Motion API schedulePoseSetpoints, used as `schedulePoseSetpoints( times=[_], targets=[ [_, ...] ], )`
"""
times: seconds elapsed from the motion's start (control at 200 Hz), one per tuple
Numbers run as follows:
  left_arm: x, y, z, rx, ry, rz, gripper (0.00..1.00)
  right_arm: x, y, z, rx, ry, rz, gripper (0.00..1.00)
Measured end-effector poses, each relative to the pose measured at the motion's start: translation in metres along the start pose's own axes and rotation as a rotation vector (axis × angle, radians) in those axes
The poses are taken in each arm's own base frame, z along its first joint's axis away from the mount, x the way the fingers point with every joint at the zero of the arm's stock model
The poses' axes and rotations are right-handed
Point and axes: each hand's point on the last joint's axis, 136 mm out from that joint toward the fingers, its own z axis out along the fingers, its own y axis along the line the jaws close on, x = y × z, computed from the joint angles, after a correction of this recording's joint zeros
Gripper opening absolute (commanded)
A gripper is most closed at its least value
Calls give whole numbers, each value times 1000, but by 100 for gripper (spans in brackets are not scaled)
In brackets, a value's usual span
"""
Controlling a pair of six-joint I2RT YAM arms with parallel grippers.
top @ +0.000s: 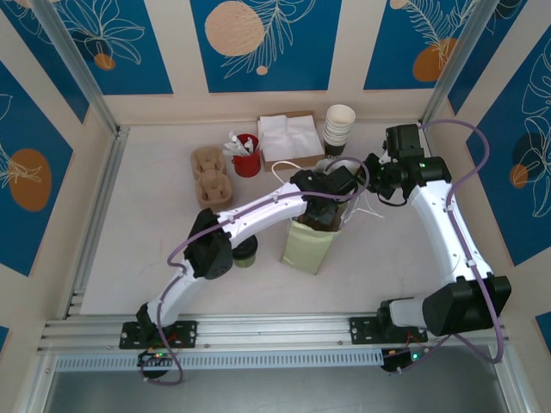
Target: Pack the takeout coffee
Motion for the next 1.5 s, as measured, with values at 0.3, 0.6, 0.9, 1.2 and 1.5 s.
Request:
schedulePoseSetpoints(
  times=[0.3,0.6,0.9,1.2,1.5],
  targets=[
    [13,-4,18,26,41,-26,57,0,1,0,-5,-43,-25,0],
    [17,-3,31,66,68,-77,55,-5,2,0,-6,-70,-39,0],
    [17,-5,37,105,84,-103,55,-4,3,4,-11,-72,-54,0],
    [26,-10,53,121,125,-104,55,-4,3,5,-12,-68,-57,0],
    [28,-16,59,164,136,-111,56,-5,7,8,-28,-62,-77,0]
  ],
)
